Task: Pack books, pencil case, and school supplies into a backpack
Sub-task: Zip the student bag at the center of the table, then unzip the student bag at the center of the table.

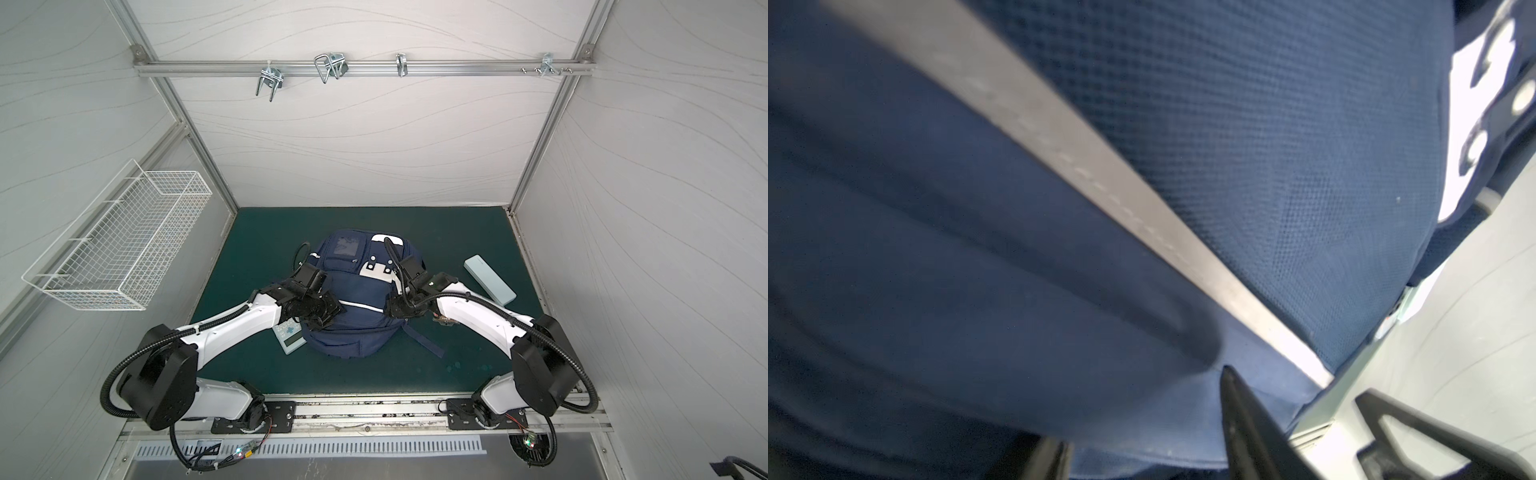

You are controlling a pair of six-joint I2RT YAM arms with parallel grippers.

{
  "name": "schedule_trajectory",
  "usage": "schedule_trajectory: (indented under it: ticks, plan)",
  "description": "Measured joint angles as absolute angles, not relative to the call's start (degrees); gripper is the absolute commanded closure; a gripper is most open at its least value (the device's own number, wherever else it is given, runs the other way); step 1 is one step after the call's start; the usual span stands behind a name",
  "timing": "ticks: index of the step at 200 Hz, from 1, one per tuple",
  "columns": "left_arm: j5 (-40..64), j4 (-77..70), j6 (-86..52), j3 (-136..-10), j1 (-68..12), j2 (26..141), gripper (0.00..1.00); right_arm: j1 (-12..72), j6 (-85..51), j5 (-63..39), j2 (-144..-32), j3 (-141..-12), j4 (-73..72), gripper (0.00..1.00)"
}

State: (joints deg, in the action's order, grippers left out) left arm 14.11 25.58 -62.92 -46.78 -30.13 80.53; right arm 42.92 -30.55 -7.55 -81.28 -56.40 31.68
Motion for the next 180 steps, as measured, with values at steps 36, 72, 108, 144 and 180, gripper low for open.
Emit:
schedule_trajectory:
  ticks: [36, 72, 108, 144, 180]
  plan:
    - [13.0, 25.5, -62.4, -50.2, -29.4, 82.6, 1.0, 43.2, -31.1, -1.7, -76.1, -55.7, 32.2, 0.12]
    - [12.2, 30.1, -59.3, -57.0, -26.7, 81.6, 1.0, 43.2, -29.9, 6.7, -70.0, -55.2, 30.5, 0.08]
    - [14.3, 30.5, -58.2, -58.1, -22.6, 79.0, 1.0, 36.2, -24.0, -0.4, -63.9, -48.1, 20.8, 0.31]
    - [20.0, 28.8, -60.3, -56.9, -20.4, 77.3, 1.0, 23.6, -21.7, -16.9, -69.7, -42.9, 6.5, 0.36]
    - [22.9, 28.4, -61.3, -56.9, -20.3, 77.3, 1.0, 22.8, -19.6, -26.8, -82.6, -46.5, 1.6, 0.3]
